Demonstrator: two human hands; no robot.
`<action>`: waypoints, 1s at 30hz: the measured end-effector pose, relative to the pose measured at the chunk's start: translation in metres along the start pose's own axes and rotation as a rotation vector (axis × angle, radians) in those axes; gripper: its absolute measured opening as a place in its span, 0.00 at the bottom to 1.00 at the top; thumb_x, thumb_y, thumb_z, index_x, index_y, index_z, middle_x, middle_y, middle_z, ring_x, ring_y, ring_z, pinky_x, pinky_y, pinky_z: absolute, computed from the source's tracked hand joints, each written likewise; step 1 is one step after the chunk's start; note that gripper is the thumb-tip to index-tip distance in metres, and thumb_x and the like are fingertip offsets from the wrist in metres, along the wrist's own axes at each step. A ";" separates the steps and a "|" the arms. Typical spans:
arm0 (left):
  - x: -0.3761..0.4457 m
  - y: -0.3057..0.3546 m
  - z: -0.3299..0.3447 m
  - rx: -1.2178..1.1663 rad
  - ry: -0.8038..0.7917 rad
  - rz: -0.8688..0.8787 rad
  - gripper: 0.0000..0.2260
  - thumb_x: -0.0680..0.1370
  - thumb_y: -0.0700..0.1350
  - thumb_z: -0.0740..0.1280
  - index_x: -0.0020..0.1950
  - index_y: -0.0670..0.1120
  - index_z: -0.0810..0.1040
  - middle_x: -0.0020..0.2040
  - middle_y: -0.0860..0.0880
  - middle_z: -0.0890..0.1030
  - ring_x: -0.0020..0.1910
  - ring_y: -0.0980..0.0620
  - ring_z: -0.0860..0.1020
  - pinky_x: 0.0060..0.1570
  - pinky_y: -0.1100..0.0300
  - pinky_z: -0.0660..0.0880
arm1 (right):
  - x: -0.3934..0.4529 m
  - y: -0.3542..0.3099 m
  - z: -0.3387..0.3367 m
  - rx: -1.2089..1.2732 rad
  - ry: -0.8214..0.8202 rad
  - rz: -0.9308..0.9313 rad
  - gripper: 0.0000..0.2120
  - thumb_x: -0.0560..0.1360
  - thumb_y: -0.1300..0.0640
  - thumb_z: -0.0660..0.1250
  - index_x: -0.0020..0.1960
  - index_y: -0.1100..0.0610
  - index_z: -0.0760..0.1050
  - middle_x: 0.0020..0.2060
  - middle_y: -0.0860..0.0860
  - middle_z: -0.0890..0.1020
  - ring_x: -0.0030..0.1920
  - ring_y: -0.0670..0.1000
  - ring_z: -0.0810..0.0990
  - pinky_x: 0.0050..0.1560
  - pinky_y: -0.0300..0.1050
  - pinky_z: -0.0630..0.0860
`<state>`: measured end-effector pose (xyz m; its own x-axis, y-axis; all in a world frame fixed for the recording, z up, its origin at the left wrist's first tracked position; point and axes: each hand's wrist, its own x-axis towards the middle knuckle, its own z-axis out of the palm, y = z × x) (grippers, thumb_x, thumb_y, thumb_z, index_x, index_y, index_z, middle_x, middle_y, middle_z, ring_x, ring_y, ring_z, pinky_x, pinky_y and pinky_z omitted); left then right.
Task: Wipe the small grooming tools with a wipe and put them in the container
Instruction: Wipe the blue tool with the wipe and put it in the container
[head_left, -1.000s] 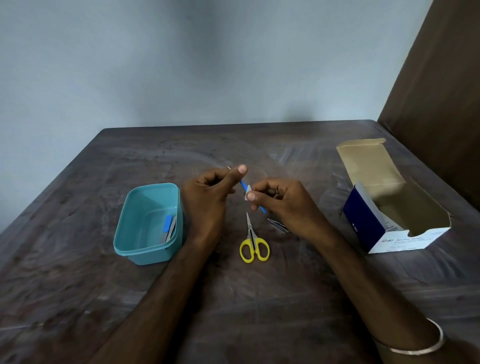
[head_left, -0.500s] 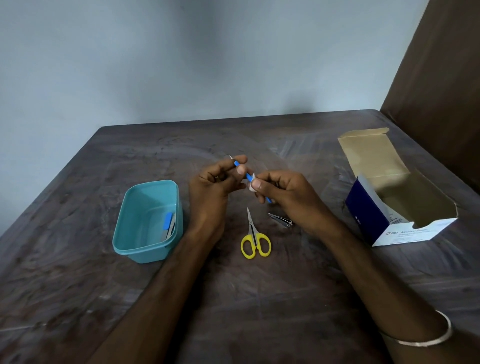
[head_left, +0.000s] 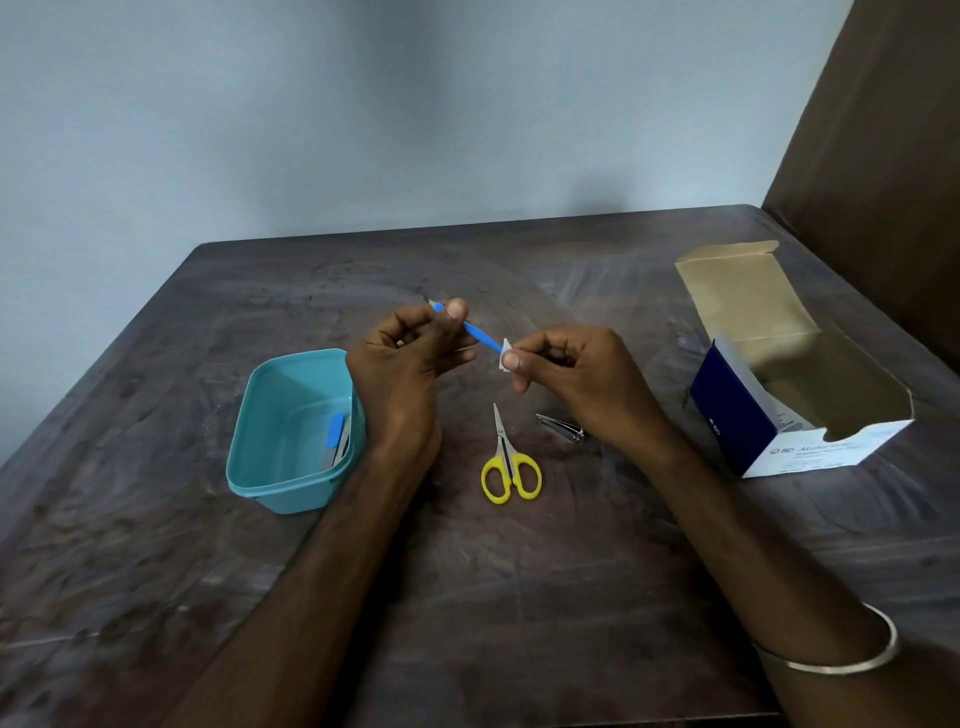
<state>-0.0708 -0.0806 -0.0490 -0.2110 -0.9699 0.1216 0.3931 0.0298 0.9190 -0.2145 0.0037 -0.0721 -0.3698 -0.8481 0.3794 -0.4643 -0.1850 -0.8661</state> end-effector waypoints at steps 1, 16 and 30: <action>0.000 0.000 0.000 -0.003 0.001 -0.001 0.08 0.72 0.38 0.75 0.48 0.34 0.82 0.36 0.41 0.82 0.35 0.46 0.81 0.37 0.57 0.81 | 0.000 0.000 0.000 -0.005 0.002 0.003 0.04 0.75 0.52 0.73 0.42 0.51 0.84 0.33 0.50 0.85 0.36 0.66 0.81 0.42 0.65 0.78; 0.000 0.001 -0.001 -0.040 -0.048 -0.004 0.02 0.74 0.36 0.72 0.44 0.39 0.80 0.36 0.48 0.84 0.34 0.49 0.83 0.40 0.57 0.82 | 0.000 0.004 0.000 0.021 0.019 0.078 0.06 0.77 0.54 0.70 0.42 0.52 0.83 0.33 0.50 0.86 0.34 0.49 0.82 0.39 0.44 0.76; -0.003 0.002 0.000 -0.045 -0.068 0.015 0.03 0.74 0.35 0.72 0.43 0.42 0.80 0.37 0.47 0.84 0.38 0.46 0.84 0.42 0.54 0.83 | -0.002 -0.001 -0.001 -0.051 0.085 0.065 0.06 0.78 0.56 0.69 0.42 0.52 0.82 0.32 0.49 0.85 0.31 0.40 0.79 0.40 0.42 0.75</action>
<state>-0.0693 -0.0777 -0.0480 -0.2641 -0.9508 0.1618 0.4359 0.0320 0.8994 -0.2138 0.0065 -0.0714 -0.4668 -0.8119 0.3507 -0.4765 -0.1032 -0.8731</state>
